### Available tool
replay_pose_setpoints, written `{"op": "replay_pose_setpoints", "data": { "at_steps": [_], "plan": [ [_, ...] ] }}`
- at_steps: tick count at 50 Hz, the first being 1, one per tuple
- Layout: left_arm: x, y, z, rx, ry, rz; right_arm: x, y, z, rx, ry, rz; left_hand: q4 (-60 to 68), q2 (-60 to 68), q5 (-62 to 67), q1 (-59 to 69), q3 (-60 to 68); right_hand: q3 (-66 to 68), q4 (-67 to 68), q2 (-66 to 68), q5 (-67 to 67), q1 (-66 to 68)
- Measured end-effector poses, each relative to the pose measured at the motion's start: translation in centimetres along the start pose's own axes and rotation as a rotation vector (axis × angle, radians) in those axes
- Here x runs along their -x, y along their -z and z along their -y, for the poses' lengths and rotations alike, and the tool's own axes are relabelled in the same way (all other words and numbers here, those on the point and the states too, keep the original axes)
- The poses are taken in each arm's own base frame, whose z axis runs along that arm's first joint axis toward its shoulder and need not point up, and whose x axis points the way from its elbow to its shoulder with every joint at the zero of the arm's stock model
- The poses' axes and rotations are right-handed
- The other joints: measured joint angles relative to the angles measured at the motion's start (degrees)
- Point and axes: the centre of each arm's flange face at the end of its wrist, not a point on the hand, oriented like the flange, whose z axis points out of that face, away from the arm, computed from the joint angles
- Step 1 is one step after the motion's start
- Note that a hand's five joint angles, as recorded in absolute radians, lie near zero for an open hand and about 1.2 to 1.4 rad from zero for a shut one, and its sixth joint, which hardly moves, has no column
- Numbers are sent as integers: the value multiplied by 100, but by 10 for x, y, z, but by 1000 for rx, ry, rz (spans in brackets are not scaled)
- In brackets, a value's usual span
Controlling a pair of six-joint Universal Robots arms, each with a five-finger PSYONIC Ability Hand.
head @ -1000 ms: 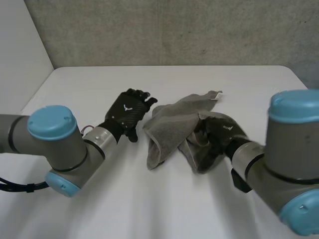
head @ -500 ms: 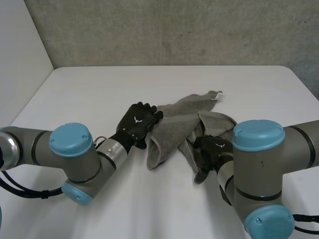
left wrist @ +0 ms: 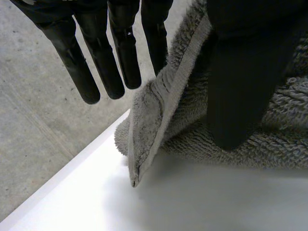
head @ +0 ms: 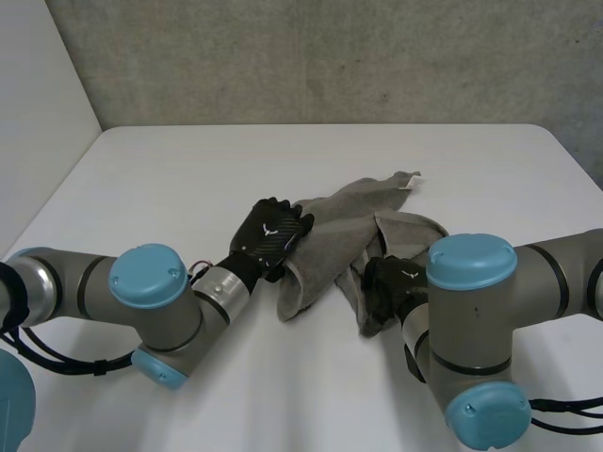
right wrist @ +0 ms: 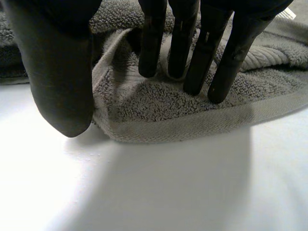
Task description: Fold the laundry
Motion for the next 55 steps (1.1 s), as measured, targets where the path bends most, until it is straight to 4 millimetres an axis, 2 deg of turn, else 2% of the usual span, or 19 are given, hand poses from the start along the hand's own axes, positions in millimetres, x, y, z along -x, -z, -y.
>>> {"op": "replay_pose_setpoints", "data": {
  "at_steps": [3, 5, 8, 11, 16, 20, 23, 24, 26, 30, 33, 36, 39, 45, 52, 55],
  "plan": [
    [0, -1, 1, -5, -2, 1, 0, -2, 0, 1, -2, 0, 644, 629, 643, 598, 627, 549, 551, 525, 530, 521],
    [1, -2, 3, -11, -4, 3, 0, -2, 0, 0, -3, 0, 1193, 1223, 1168, 1163, 1222, 1393, 1353, 1380, 1328, 1396],
    [3, -4, 7, -23, -9, 10, 1, -2, 3, -8, -9, 1, 2449, 2434, 2445, 2439, 2428, 3103, 3199, 3242, 3232, 3292],
    [7, -7, 14, -42, -16, 23, 1, -1, 9, -26, -23, 3, 3048, 3036, 3000, 2923, 3029, 4104, 4152, 4104, 4110, 4058],
    [23, -15, 41, -108, -37, 79, 3, 3, 46, -136, -53, 18, 3334, 3320, 3229, 3119, 3318, 4175, 4206, 4108, 4129, 4058],
    [55, -25, 88, -218, -69, 194, -4, 7, 109, -319, -55, 7, 3378, 3361, 3251, 3162, 3362, 4175, 4206, 4108, 4130, 4059],
    [99, -26, 142, -326, -96, 345, -18, 19, 178, -521, -16, -35, 3385, 3370, 3266, 3182, 3369, 4175, 4206, 4108, 4130, 4060],
    [107, -25, 151, -342, -99, 372, -22, 22, 190, -556, -5, -47, 3391, 3371, 3272, 3183, 3371, 4175, 4207, 4108, 4130, 4065],
    [138, -19, 185, -393, -111, 475, -37, 38, 239, -700, 49, -106, 3395, 3372, 3280, 3189, 3372, 4175, 4207, 4108, 4131, 4080],
    [173, -2, 225, -413, -114, 590, -59, 67, 296, -858, 162, -201, 3396, 3373, 3280, 3190, 3372, 4176, 4207, 4108, 4154, 4081],
    [183, 8, 236, -373, -106, 618, -65, 78, 311, -872, 257, -231, 3397, 3373, 3302, 3190, 3372, 4184, 4207, 4109, 4154, 4081],
    [185, 13, 236, -318, -96, 617, -65, 79, 309, -825, 330, -225, 3397, 3373, 3302, 3213, 3372, 4190, 4207, 4109, 4154, 4081],
    [179, 19, 219, -191, -71, 583, -63, 74, 294, -721, 409, -191, 3398, 3373, 3302, 3215, 3373, 4192, 4207, 4109, 4154, 4081],
    [151, 37, 168, 118, -9, 475, -62, 59, 243, -474, 554, -134, 3399, 3374, 3302, 3215, 3373, 4211, 4207, 4107, 4154, 4082],
    [127, 65, 127, 376, 26, 388, -69, 54, 202, -294, 750, -149, 3399, 3375, 3302, 3215, 3375, 4212, 4207, 4107, 4154, 4082],
    [125, 79, 119, 463, -2, 366, -77, 55, 190, -213, 836, -163, 3399, 3375, 3302, 3215, 3375, 4212, 4207, 4107, 4154, 4082]
  ]
}}
